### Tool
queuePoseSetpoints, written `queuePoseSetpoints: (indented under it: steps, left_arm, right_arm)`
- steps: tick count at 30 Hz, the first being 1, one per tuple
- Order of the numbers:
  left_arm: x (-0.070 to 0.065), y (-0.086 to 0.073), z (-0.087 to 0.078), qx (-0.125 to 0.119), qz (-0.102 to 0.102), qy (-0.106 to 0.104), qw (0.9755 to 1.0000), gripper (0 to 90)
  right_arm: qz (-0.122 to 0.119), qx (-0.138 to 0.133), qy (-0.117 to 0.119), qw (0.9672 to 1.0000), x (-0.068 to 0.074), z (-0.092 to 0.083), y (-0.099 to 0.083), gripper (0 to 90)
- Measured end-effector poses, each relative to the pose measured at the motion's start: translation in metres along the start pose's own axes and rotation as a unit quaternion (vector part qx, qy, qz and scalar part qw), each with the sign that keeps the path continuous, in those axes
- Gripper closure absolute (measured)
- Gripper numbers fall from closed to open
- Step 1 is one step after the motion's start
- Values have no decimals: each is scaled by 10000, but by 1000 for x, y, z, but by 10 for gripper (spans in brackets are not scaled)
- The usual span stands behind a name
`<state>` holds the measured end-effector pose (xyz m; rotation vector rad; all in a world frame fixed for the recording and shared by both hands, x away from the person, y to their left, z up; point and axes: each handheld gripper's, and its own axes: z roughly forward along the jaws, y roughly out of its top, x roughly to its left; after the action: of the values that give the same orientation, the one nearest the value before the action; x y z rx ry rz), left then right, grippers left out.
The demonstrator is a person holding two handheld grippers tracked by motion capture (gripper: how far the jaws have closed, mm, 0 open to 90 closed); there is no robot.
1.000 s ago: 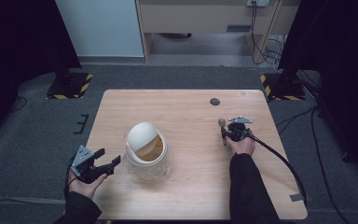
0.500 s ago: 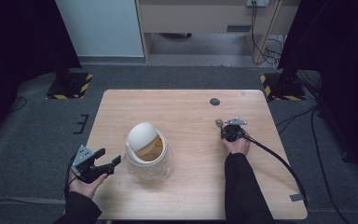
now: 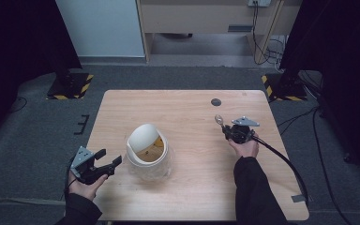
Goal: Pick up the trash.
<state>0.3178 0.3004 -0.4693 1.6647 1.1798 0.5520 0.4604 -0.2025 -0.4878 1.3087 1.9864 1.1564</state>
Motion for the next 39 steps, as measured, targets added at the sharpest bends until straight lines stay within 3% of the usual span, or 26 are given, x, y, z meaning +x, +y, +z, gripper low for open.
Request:
queuePoseSetpoints:
  steps: [4,10,14,20,25,27,34,39]
  left_arm:
    - [-1,2,-1,-44,7,-20,10000,222]
    - [-5,7,-4,-179,24,-85,9998,222]
    - [-6,10,-8,-249,17,-115,9996,241]
    - [-10,17,-17,-474,-3,-112,9988,250]
    - [-14,24,-22,-582,-4,-168,9982,264]
    - [-17,29,-25,-670,37,-184,9976,275]
    - [-32,50,-39,-1109,115,-382,9930,282]
    - [-46,63,-44,-1344,261,-536,9891,281]
  right_arm:
    - [27,-381,334,9987,4,-33,7,799]
    - [-4,-791,627,9949,8,-74,8,799]
    - [-49,-989,850,9914,13,-91,3,800]
    - [-129,-1183,1057,9872,17,-109,-1,800]
    - [-168,-1224,1097,9862,20,-118,-1,799]
    - [-167,-1313,1199,9839,22,-122,-2,799]
    - [-240,-1467,1354,9796,27,-137,-2,799]
    - [-246,-1493,1413,9783,29,-139,-3,799]
